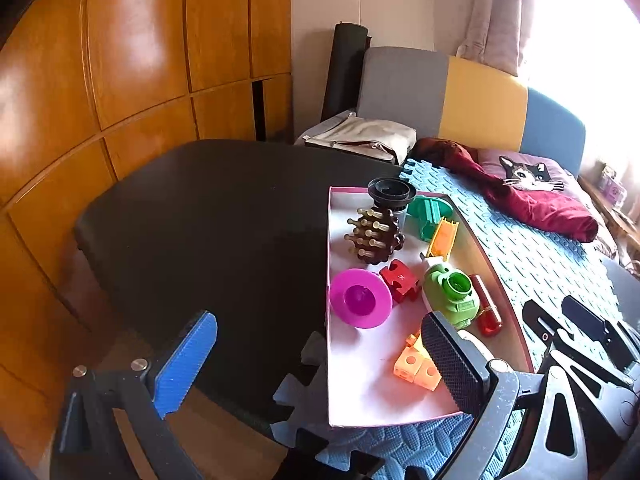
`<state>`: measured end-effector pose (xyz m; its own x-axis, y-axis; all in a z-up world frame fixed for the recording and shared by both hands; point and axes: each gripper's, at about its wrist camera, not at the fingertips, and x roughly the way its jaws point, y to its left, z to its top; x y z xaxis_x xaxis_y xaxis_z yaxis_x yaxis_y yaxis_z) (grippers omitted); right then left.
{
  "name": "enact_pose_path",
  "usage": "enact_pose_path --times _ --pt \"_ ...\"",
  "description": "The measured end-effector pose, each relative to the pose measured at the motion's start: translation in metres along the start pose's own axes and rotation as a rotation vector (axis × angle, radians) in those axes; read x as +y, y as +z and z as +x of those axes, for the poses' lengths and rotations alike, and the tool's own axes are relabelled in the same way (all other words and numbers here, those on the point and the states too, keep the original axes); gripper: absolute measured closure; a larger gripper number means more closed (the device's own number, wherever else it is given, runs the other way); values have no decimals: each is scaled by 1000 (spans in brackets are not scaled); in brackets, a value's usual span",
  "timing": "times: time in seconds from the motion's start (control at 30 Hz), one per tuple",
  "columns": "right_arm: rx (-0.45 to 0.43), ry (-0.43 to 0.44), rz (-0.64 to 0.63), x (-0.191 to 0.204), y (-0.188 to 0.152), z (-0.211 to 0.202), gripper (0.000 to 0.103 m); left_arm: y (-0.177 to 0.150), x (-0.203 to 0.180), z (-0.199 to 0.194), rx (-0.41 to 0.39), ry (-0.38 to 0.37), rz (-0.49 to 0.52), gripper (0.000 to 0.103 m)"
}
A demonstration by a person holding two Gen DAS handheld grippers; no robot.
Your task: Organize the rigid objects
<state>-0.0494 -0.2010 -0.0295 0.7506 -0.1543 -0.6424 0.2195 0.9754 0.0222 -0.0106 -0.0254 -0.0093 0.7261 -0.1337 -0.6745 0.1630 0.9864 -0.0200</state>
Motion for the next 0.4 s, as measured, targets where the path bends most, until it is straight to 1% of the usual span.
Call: enact_pose_path --times 0.07,0.2,0.4 --pt "-2 -1 -2 1 0 -1 49 0 0 0 0 4 3 0" --pt "1 3 -8 4 0 0 49 -3 -1 -2 -26 33 16 0" --pt "-10 14 -5 2 2 -2 49 -2 -1 -1 -24 35 23 0"
